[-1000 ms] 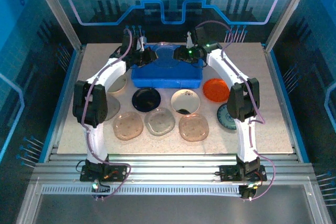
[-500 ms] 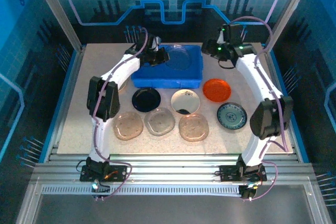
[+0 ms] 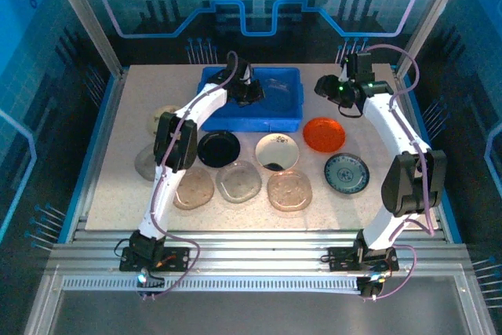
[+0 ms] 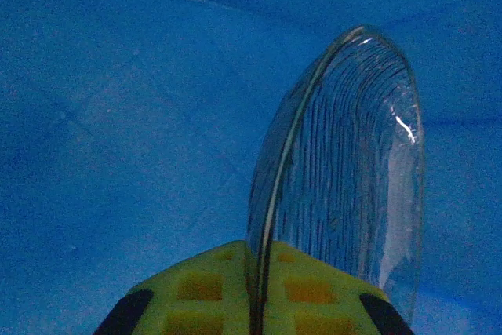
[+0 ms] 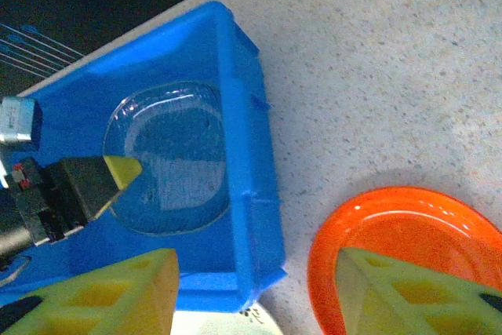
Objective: Place the plates into the plastic bin on the countertop
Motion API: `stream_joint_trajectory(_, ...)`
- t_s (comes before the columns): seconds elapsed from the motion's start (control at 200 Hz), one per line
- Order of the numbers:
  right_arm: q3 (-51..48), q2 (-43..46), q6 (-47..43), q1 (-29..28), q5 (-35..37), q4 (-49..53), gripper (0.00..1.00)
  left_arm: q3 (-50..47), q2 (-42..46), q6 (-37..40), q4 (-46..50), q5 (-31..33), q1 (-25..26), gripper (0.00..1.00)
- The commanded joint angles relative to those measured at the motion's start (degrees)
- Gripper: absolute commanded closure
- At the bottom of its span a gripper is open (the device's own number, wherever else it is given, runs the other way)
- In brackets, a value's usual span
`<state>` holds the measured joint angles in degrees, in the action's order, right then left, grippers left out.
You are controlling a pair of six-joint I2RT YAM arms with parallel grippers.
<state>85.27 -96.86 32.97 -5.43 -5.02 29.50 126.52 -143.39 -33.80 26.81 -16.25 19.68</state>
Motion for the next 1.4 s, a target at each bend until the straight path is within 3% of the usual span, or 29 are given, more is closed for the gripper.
stream_joint_trajectory(0.0, -2.3, 2.8, 0.3, 1.0, -1.1, -1.8, 0.44, 3.1, -1.7, -1.4, 2.0, 0.4, 0.4, 1.0)
stream_joint_trajectory(0.175, -5.7, 3.8, 0.2, 1.0, -1.1, -2.6, 0.44, 5.0, -3.5, -1.2, 3.7, 0.9, 0.4, 1.0)
stream_joint_trajectory(0.39, -9.1, 5.5, 0.1, 1.1, -1.2, -3.2, 0.44, 6.4, -4.7, -0.5, 4.7, 0.2, 0.4, 0.74)
stream_joint_trajectory(0.645, -11.6, 8.4, -0.3, 1.1, -0.8, -2.5, 0.44, 8.9, -4.7, 1.2, 6.6, 0.5, 0.3, 0.57)
stream_joint_trajectory(0.921, -15.5, 11.4, -1.9, 3.4, 0.8, -0.4, 0.44, 9.7, -0.8, 4.6, 7.4, 1.8, 0.3, 0.29)
stream_joint_trajectory(1.251, -21.1, 14.1, -2.6, 11.3, 2.0, 1.4, 0.47, 9.1, 9.4, 6.5, 10.0, 0.8, 0.4, 0.24)
stream_joint_trajectory(1.396, -25.3, 15.8, -2.3, 14.0, 3.7, 2.2, 0.46, 1.2, 17.4, 7.5, 8.6, -1.6, 1.8, 0.24)
